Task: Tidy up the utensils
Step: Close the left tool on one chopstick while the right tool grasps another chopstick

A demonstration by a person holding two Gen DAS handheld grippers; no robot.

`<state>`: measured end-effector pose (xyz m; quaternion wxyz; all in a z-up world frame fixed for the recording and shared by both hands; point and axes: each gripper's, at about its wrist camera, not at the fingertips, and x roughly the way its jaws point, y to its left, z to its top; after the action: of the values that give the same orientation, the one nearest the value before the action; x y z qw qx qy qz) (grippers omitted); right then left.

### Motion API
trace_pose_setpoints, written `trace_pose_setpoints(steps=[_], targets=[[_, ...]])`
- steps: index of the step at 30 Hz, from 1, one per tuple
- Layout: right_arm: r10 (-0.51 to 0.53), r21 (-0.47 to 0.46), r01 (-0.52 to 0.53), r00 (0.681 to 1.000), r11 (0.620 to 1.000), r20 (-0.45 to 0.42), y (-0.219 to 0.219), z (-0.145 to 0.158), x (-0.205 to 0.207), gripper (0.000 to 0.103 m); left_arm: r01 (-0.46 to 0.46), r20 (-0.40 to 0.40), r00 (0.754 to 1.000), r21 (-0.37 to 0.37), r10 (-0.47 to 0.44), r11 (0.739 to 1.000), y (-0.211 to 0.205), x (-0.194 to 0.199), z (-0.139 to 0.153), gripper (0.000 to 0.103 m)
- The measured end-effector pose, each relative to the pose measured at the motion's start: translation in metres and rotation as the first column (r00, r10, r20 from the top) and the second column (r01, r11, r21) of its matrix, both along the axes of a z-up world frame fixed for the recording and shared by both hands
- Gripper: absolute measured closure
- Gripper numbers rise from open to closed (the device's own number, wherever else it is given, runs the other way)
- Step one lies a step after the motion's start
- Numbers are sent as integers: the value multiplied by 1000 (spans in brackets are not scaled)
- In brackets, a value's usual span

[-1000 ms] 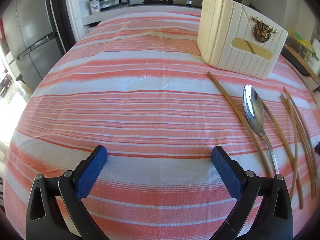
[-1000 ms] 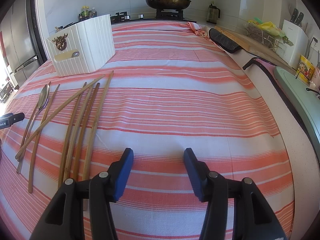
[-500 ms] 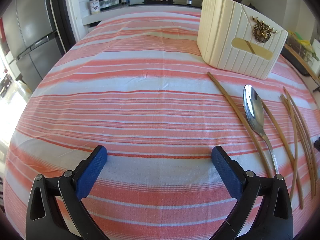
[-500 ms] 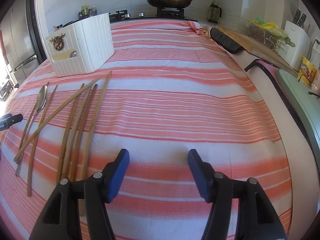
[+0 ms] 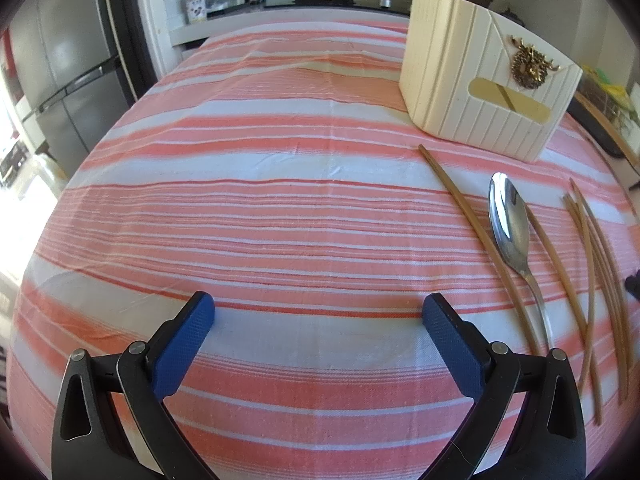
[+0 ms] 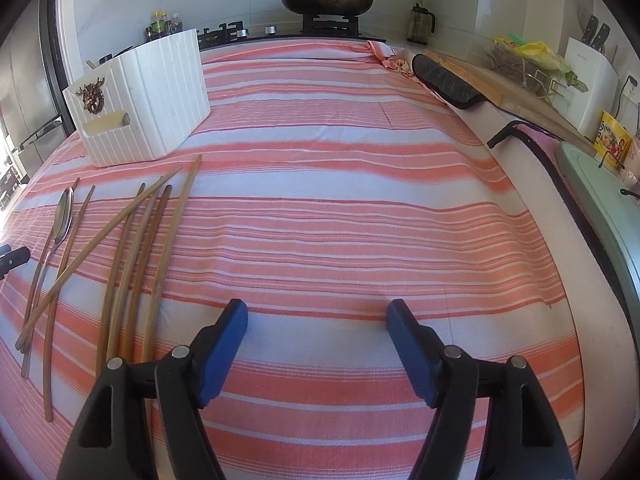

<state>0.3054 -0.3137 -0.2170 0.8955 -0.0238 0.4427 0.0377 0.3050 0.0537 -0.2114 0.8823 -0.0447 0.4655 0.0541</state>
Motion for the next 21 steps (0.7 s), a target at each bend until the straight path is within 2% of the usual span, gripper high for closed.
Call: trace_pose_setpoints(steps=[2, 4, 7, 9, 13, 16, 17, 18, 19, 21], targets=[[0, 0, 0, 1000, 1000, 0, 0, 0, 0, 29, -20, 13, 1000, -93, 21, 995, 0, -3, 7, 1], [0, 0, 0, 1000, 1000, 0, 0, 0, 0, 29, -15, 31, 999, -197, 22, 980, -5, -3, 14, 1], [0, 0, 0, 1000, 1000, 0, 0, 0, 0, 29, 7, 38, 999, -245, 3, 970, -25, 3, 21, 1], [-1, 0, 1, 1000, 1000, 0, 0, 0, 0, 29, 25, 30, 999, -202, -19, 979, -43, 8, 22, 1], [-1, 0, 1, 1000, 1000, 0, 0, 0, 0, 29, 5, 19, 1000, -62, -3, 998, -67, 8, 12, 1], [-1, 0, 1, 1000, 1000, 0, 0, 0, 0, 29, -1, -4, 1000, 23, 1, 1000, -78, 5, 1, 9], [-1, 0, 1, 1000, 1000, 0, 0, 0, 0, 29, 14, 24, 1000, 49, -16, 999, -83, 3, 2, 16], [-1, 0, 1, 1000, 1000, 0, 0, 0, 0, 29, 41, 39, 998, 48, -43, 998, -86, 0, 2, 29], [0, -2, 0, 1000, 1000, 0, 0, 0, 0, 29, 62, 48, 997, 52, -65, 997, -90, -1, 4, 36], [-1, 2, 1, 1000, 1000, 2, 0, 0, 0, 29, 103, 55, 993, 71, -107, 992, -97, -4, 6, 75]])
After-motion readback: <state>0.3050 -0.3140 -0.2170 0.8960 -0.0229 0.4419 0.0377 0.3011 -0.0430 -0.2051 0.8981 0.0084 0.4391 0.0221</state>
